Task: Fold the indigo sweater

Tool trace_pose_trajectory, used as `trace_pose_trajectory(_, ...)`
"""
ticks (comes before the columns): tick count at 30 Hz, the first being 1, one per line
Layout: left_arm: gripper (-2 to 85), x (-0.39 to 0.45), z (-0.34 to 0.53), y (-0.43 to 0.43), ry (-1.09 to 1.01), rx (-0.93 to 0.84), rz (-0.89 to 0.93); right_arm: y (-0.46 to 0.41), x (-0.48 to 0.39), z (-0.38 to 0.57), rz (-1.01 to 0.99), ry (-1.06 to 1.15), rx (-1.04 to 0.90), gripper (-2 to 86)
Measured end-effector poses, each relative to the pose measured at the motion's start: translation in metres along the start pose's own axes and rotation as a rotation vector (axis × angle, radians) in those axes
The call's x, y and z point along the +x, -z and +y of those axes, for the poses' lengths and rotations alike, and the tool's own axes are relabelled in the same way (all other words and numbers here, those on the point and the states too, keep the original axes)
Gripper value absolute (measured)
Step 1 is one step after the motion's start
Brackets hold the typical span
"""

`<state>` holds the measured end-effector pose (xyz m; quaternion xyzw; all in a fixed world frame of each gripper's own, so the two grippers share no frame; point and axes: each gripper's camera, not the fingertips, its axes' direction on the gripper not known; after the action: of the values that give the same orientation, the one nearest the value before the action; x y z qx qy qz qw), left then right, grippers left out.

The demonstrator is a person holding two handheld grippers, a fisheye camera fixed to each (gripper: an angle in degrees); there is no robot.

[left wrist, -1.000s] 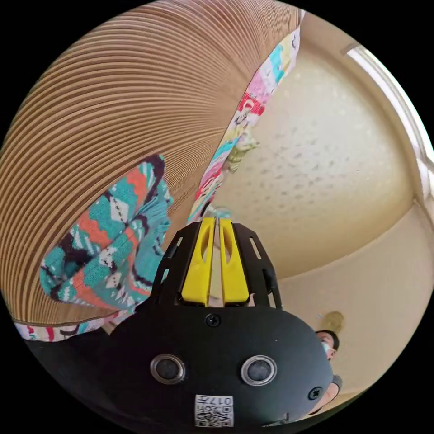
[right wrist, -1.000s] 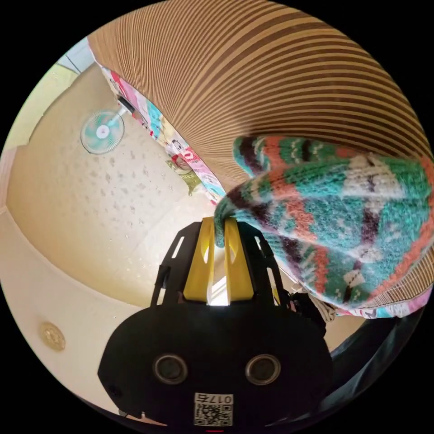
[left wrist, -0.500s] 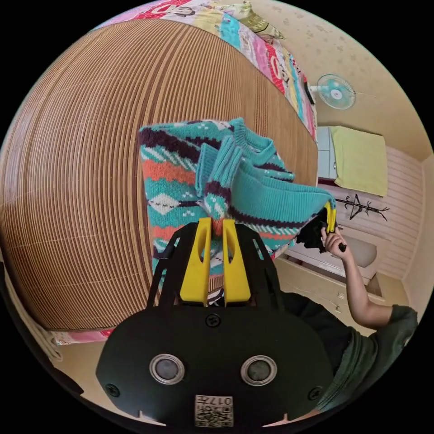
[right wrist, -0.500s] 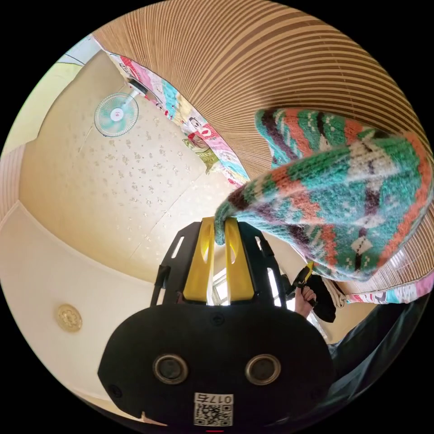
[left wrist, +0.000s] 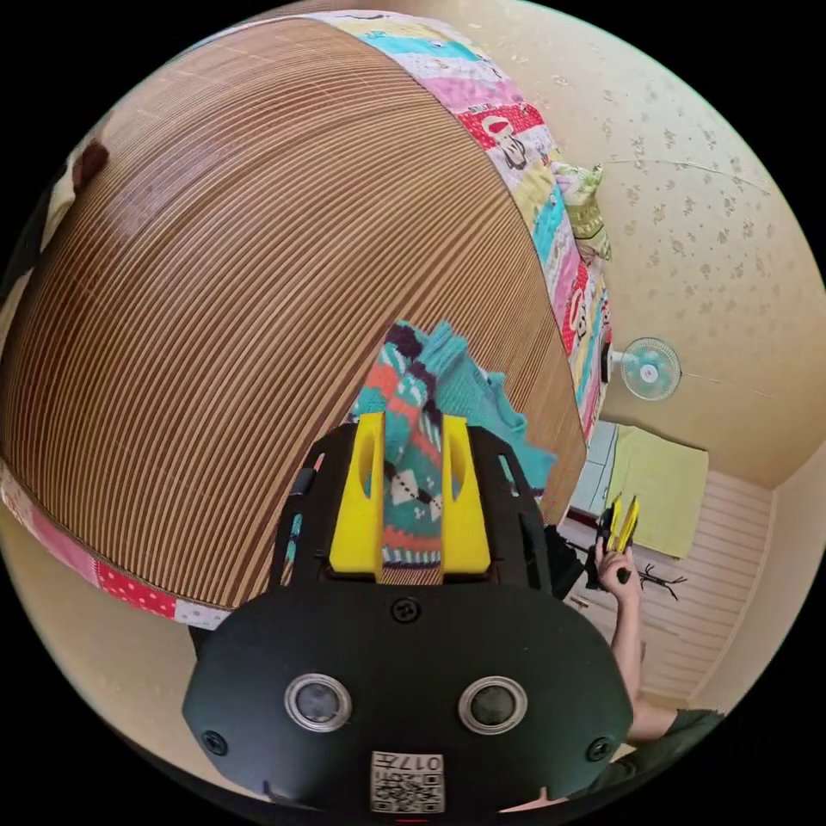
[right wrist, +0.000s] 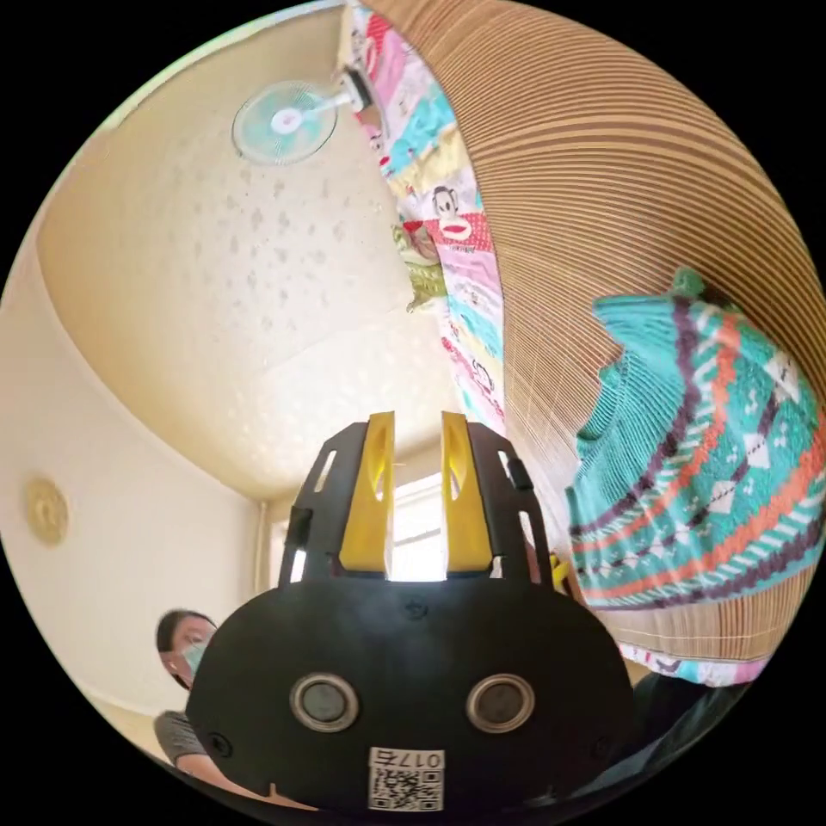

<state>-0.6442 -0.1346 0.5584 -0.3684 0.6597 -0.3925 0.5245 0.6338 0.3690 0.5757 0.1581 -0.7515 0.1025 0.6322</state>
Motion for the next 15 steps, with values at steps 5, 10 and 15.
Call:
trace_pose_trajectory(5,20.2,-0.044,0.014,-0.021,0.019,-0.187,-0.004,-0.010,0.046,0.059,0.532,0.030,-0.283,6.0)
trace_pose_trajectory(10,16.8,-0.060,0.014,-0.059,-0.058,-0.492,-0.081,-0.020,0.103,0.096,0.599,-0.034,-0.490,13.9)
trace_pose_trajectory(15,6.4,-0.045,0.019,-0.047,-0.250,-0.728,0.166,-0.059,0.111,0.101,0.844,0.119,-0.657,9.2)
